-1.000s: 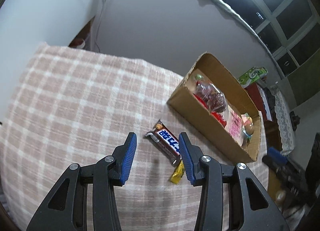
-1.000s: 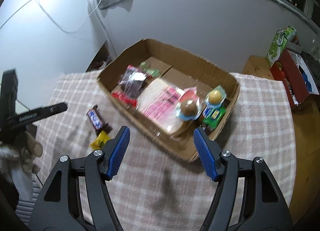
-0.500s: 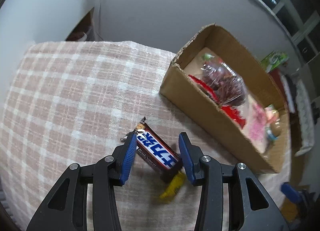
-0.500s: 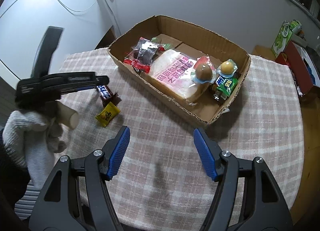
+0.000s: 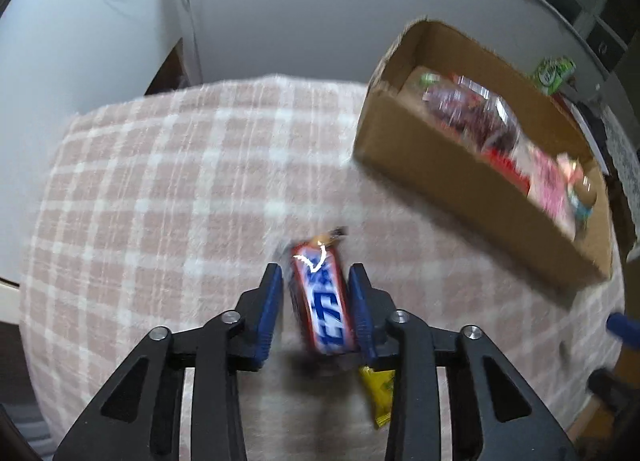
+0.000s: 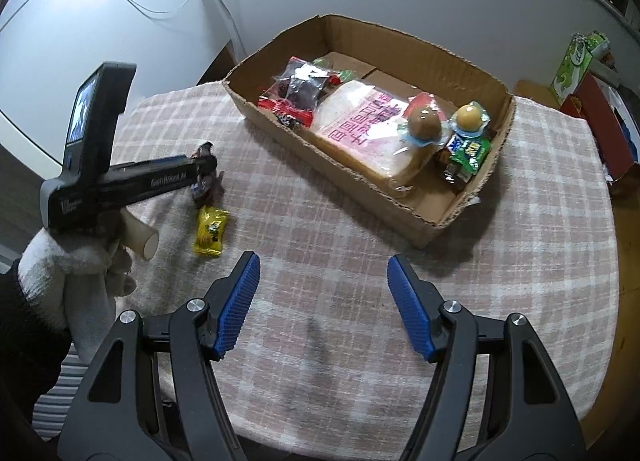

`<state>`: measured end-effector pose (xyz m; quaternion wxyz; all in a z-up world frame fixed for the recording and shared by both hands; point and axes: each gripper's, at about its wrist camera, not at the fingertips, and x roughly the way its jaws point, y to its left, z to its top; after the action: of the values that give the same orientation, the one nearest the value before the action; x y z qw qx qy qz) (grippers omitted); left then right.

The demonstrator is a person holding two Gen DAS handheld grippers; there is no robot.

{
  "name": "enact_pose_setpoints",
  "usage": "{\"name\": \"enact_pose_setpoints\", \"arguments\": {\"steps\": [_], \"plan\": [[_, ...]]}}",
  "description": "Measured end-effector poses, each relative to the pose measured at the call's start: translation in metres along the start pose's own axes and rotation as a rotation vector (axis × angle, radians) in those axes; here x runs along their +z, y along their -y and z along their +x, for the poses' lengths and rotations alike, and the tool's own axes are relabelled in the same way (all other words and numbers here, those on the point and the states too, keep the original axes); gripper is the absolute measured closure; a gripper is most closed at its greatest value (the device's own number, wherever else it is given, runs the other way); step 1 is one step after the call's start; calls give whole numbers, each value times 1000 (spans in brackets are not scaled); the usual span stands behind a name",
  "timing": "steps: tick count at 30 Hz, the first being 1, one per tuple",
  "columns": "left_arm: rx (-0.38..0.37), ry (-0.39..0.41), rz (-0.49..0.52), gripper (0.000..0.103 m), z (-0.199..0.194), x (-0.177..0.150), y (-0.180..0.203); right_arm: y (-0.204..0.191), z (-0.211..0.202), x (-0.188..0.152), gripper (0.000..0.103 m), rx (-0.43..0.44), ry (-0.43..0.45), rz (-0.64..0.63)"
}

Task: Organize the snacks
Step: 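Grasp the Snickers bar with the left tool while the right tool grasps the yellow candy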

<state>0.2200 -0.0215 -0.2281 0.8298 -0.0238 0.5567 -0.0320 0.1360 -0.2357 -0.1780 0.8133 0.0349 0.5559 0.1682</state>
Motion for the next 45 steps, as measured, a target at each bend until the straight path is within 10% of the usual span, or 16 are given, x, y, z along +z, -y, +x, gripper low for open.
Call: {"name": "enact_pose_setpoints", "arguments": {"steps": [33, 41, 45], "plan": [[-38, 10, -89, 72, -18, -58, -84, -113, 109, 8, 35, 15, -138, -288], [-38, 24, -90, 76, -27, -67, -87, -116, 116, 15, 74, -57, -137, -379], [-47, 31, -79, 76, -30, -66, -81, -109, 116, 20, 75, -53, -140, -366]]}}
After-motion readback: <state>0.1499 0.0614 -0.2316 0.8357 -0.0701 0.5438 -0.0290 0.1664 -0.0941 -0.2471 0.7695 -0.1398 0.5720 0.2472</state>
